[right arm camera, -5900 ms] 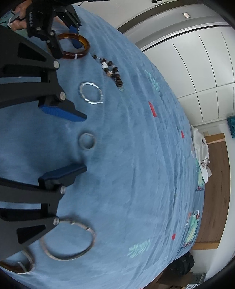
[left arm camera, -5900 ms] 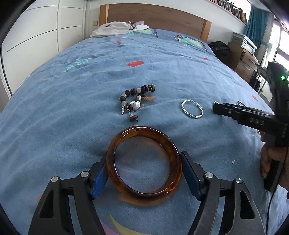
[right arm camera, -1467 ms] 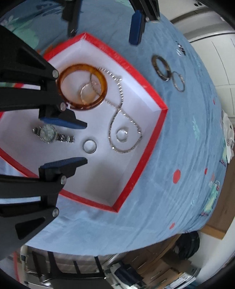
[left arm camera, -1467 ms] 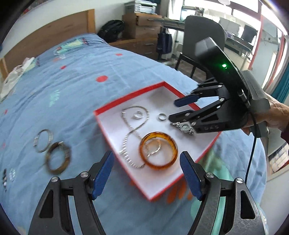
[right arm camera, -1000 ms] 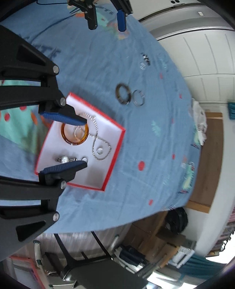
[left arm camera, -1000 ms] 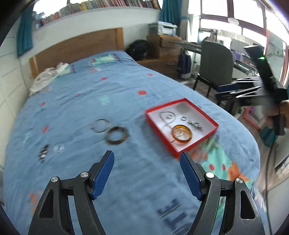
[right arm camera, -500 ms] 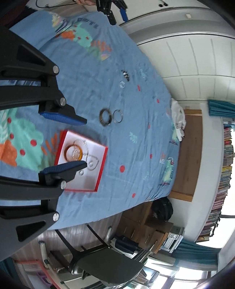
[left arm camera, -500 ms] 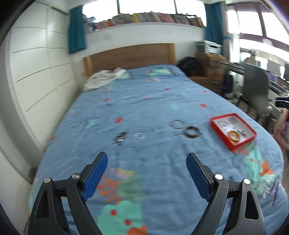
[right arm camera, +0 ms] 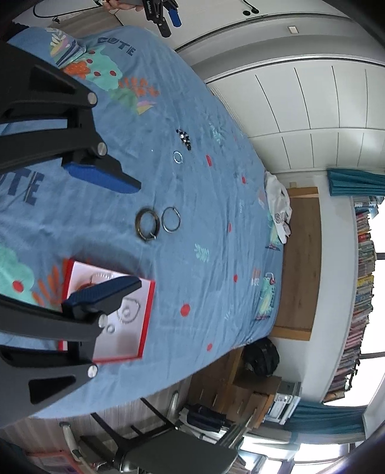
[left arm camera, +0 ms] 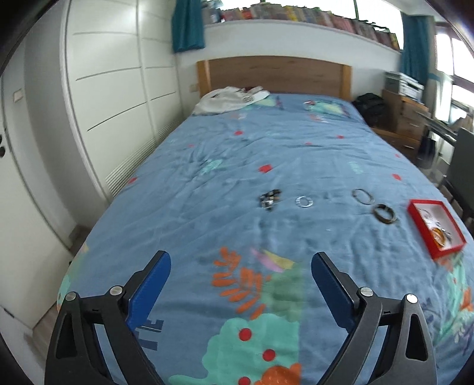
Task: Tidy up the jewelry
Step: 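Withdraw both tools from the box toward the remaining jewelry, then grasp the dark horn bangle with the right tool while the left tool grasps the beaded bracelet, then carry the horn bangle and beaded bracelet into the red box and release both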
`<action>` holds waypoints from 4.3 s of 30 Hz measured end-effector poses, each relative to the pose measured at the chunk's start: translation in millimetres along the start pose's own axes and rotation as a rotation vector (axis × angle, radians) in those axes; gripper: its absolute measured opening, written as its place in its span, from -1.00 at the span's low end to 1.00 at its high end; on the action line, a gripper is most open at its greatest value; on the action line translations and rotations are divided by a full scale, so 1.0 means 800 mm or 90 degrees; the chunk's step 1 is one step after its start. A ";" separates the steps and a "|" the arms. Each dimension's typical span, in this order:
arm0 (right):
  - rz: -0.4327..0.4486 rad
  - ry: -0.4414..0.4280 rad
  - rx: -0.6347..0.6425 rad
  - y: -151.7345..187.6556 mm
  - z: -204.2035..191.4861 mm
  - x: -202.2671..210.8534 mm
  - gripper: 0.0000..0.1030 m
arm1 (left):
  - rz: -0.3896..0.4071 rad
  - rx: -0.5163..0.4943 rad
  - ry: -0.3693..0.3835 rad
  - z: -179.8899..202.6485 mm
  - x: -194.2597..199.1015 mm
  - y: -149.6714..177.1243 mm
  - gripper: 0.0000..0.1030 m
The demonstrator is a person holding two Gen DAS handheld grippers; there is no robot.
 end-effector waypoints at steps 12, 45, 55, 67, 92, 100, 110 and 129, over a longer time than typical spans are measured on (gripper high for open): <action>-0.028 -0.020 -0.033 0.023 0.006 -0.096 0.26 | -0.056 0.040 -0.008 0.013 -0.094 0.026 0.86; -0.102 -0.005 -0.084 0.080 -0.016 -0.280 0.47 | -0.150 0.062 -0.002 0.030 -0.241 0.067 0.86; -0.143 0.000 -0.106 0.098 -0.020 -0.355 0.48 | -0.155 0.053 0.066 0.048 -0.353 0.021 0.86; -0.152 0.012 -0.091 0.099 -0.012 -0.400 0.50 | -0.155 0.032 0.075 0.075 -0.447 -0.006 0.80; -0.137 -0.004 -0.119 0.098 -0.019 -0.391 0.48 | -0.135 0.031 0.099 0.103 -0.441 -0.018 -0.67; -0.117 -0.016 -0.120 0.083 -0.031 -0.354 0.48 | -0.116 0.036 0.104 0.100 -0.382 -0.026 -0.67; -0.068 -0.003 -0.136 0.060 -0.015 -0.257 0.48 | -0.078 -0.009 0.150 0.143 -0.285 -0.063 -0.67; -0.098 0.091 -0.132 0.086 0.225 -0.177 0.48 | -0.086 -0.088 0.409 0.491 -0.214 -0.072 -0.67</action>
Point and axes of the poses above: each gripper's, at about its wrist camera, not at the fingertips, and x roughly against the way its jaws point, z to its right, y to its underside, the point moved 5 cm from there along -x, roughly the way its jaws point, and after that the axes turned 8 degrees about z, right-handed, at the moved point
